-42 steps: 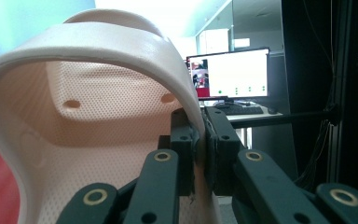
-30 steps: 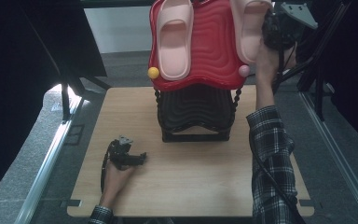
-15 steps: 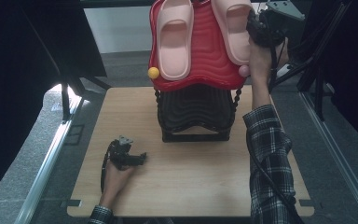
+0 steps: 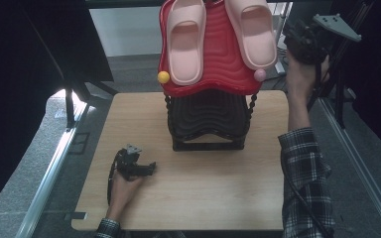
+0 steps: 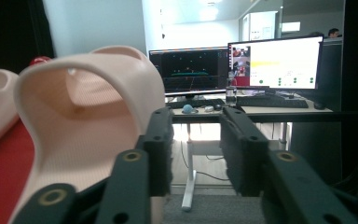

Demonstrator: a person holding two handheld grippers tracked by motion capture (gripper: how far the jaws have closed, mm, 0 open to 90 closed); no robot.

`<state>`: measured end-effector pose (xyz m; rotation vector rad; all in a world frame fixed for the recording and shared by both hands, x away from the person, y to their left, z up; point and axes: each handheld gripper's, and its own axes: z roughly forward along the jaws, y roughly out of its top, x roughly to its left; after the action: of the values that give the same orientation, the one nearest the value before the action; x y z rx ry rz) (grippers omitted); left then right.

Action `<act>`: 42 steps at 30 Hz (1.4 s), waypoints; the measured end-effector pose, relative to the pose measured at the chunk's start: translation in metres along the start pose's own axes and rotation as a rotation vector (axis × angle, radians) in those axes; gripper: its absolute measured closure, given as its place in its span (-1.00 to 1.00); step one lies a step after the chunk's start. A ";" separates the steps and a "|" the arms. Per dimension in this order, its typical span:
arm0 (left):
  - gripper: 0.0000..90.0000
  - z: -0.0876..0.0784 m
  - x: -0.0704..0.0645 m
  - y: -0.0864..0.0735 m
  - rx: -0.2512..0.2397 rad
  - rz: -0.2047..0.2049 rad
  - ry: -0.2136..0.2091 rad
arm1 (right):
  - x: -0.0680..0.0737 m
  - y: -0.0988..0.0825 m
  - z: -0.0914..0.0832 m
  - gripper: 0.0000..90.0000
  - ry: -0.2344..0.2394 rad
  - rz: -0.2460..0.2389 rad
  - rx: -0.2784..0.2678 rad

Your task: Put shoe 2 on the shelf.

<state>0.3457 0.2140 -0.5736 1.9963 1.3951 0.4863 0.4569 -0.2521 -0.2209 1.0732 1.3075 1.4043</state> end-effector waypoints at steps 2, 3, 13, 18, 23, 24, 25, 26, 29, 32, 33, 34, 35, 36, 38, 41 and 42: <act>-0.93 0.000 0.000 0.000 0.001 -0.001 0.000 | -0.008 -0.008 -0.006 0.65 0.014 -0.007 -0.008; -0.93 0.000 0.000 0.000 0.003 0.000 0.000 | -0.011 -0.012 -0.010 0.74 0.024 -0.011 -0.012; -0.93 0.000 -0.001 -0.001 -0.004 -0.001 0.007 | -0.022 -0.067 -0.021 0.99 0.148 -0.015 -0.030; -0.93 0.000 -0.001 -0.001 -0.004 -0.002 0.007 | -0.013 -0.076 -0.017 0.99 0.178 -0.020 -0.030; -0.93 0.000 -0.001 -0.001 -0.004 -0.002 0.007 | -0.001 -0.075 -0.013 0.99 0.192 -0.040 -0.017; -0.93 0.000 -0.001 -0.001 -0.004 -0.002 0.007 | 0.003 -0.075 -0.010 0.99 0.203 -0.050 -0.013; -0.93 0.000 -0.001 -0.001 -0.004 -0.003 0.007 | 0.006 -0.075 -0.009 0.99 0.213 -0.061 -0.003; -0.93 0.000 -0.001 -0.001 -0.003 -0.002 0.007 | 0.010 -0.074 -0.007 0.99 0.222 -0.083 -0.004; -0.93 0.000 -0.001 -0.001 -0.004 -0.002 0.007 | 0.020 -0.069 -0.003 0.99 0.230 -0.141 -0.003; -0.93 0.000 -0.001 -0.001 -0.004 -0.002 0.007 | 0.024 -0.062 0.001 0.99 0.231 -0.159 0.008; -0.93 0.000 -0.001 -0.001 -0.004 -0.002 0.006 | 0.024 -0.062 0.001 0.99 0.231 -0.159 0.008; -0.93 0.000 -0.001 -0.001 -0.003 -0.002 0.006 | 0.024 -0.060 0.002 0.99 0.240 -0.168 0.015; -0.93 0.000 -0.001 0.000 -0.001 -0.002 0.006 | 0.026 -0.058 0.003 0.99 0.251 -0.175 0.017; -0.93 0.000 -0.001 0.000 -0.001 -0.002 0.006 | 0.028 -0.056 0.004 0.99 0.259 -0.185 0.018; -0.93 0.000 -0.001 0.000 -0.001 -0.003 0.006 | 0.031 -0.052 0.007 0.99 0.278 -0.215 0.026; -0.93 0.000 -0.001 0.000 -0.001 -0.003 0.006 | 0.031 -0.050 0.008 0.99 0.292 -0.225 0.034; -0.93 0.000 -0.001 0.000 -0.001 -0.003 0.006 | 0.030 -0.050 0.009 0.99 0.308 -0.228 0.038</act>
<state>0.3449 0.2134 -0.5736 1.9932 1.4003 0.4919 0.4619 -0.2199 -0.2697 0.7225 1.6268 1.4121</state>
